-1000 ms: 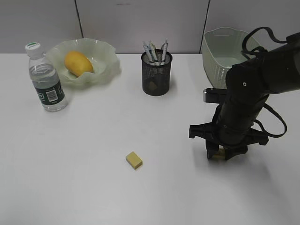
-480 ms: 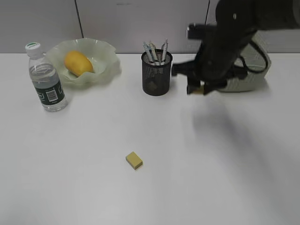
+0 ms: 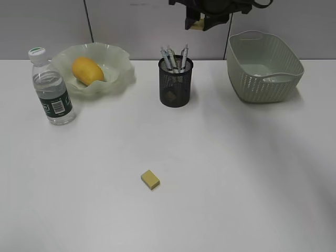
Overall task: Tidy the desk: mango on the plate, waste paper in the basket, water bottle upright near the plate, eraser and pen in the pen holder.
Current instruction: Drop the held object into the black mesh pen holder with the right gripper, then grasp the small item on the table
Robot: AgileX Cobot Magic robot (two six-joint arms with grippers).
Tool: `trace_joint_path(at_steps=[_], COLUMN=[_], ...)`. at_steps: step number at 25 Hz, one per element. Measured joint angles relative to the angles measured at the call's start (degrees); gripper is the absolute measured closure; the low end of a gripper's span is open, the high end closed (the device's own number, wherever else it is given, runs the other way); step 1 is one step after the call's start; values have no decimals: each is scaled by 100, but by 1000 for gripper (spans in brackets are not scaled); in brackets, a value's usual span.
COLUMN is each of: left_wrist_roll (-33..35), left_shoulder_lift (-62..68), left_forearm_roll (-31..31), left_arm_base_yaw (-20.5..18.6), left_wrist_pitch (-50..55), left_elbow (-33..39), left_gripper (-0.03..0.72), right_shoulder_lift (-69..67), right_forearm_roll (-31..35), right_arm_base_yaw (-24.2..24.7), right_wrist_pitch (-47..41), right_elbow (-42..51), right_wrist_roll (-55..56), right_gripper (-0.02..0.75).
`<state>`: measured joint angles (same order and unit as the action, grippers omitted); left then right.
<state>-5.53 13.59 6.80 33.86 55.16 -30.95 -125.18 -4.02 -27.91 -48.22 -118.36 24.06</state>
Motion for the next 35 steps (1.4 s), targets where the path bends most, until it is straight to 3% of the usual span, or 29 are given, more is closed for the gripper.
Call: trace_joint_path(at_steps=[18,23,25,35], left_wrist_roll=[0,0,0,0], left_shoulder_lift=[-11,-11,-11,-11], left_forearm_roll=[0,0,0,0], left_arm_base_yaw=[0,0,0,0], left_wrist_pitch=[2,2,2,2], left_elbow=[0,0,0,0], left_gripper=[378,378,378,378], right_shoulder_lift=[-1254,-1266,-1266,-821], right_forearm_roll=[342,402,433,496], right_arm_base_yaw=[0,0,0,-2], right_wrist_pitch=[588,790,727,-346], right_elbow=[-378,-378,-378,-378], right_wrist_roll=[-93,-356,-382,-1148], right_gripper=[419,201,154,181])
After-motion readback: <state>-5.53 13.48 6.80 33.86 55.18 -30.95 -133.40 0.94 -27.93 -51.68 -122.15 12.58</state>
